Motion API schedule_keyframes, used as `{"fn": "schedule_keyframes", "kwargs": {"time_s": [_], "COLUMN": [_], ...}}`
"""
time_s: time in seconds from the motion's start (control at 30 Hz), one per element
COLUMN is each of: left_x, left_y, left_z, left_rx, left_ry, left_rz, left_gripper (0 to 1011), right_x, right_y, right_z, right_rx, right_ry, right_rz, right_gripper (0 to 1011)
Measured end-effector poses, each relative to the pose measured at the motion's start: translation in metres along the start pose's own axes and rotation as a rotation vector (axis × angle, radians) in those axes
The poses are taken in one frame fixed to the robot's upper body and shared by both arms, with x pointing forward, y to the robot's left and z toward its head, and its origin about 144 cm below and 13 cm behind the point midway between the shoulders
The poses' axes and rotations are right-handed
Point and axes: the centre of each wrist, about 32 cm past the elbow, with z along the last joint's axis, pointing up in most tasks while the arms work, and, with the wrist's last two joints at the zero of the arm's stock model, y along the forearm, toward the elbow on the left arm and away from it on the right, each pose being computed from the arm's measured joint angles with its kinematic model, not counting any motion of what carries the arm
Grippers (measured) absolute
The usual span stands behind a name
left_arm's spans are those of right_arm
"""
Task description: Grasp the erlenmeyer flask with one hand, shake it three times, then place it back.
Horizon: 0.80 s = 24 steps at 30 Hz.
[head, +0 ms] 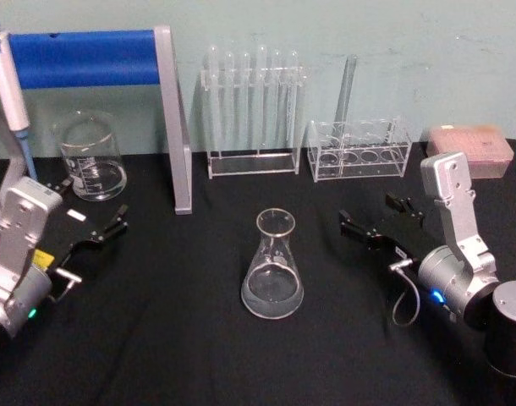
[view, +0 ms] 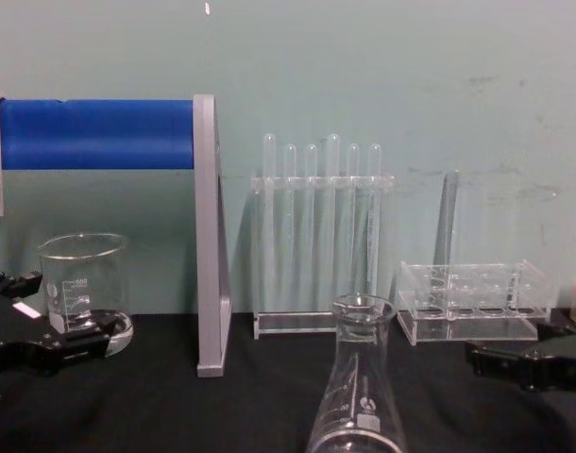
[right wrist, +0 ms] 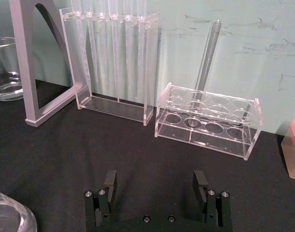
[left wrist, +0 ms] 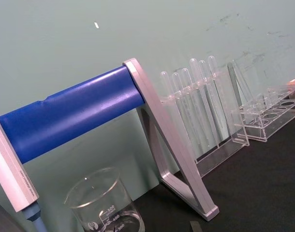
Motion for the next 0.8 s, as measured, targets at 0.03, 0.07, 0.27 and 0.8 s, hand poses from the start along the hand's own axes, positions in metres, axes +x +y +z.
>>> {"fn": "schedule_keyframes", "kwargs": {"time_s": [0.03, 0.07, 0.27, 0.8], "left_x": [0.0000, 0.0000, 0.0000, 0.0000], "left_y": [0.0000, 0.0000, 0.0000, 0.0000], "left_z": [0.0000, 0.0000, 0.0000, 0.0000], "left_rx": [0.000, 0.000, 0.000, 0.000], "left_ry": [0.000, 0.000, 0.000, 0.000], "left_rz": [0.000, 0.000, 0.000, 0.000], "left_gripper": [1001, 1001, 1001, 1001], "right_x": [0.0000, 0.0001, 0.0002, 0.0003], "right_y": [0.0000, 0.0000, 0.0000, 0.0000], "right_z": [0.0000, 0.0000, 0.0000, -0.0003], "right_rx": [0.000, 0.000, 0.000, 0.000], "right_ry": [0.000, 0.000, 0.000, 0.002], "right_rz": [0.000, 0.000, 0.000, -0.001], "right_gripper": [1000, 1000, 1000, 1000]}}
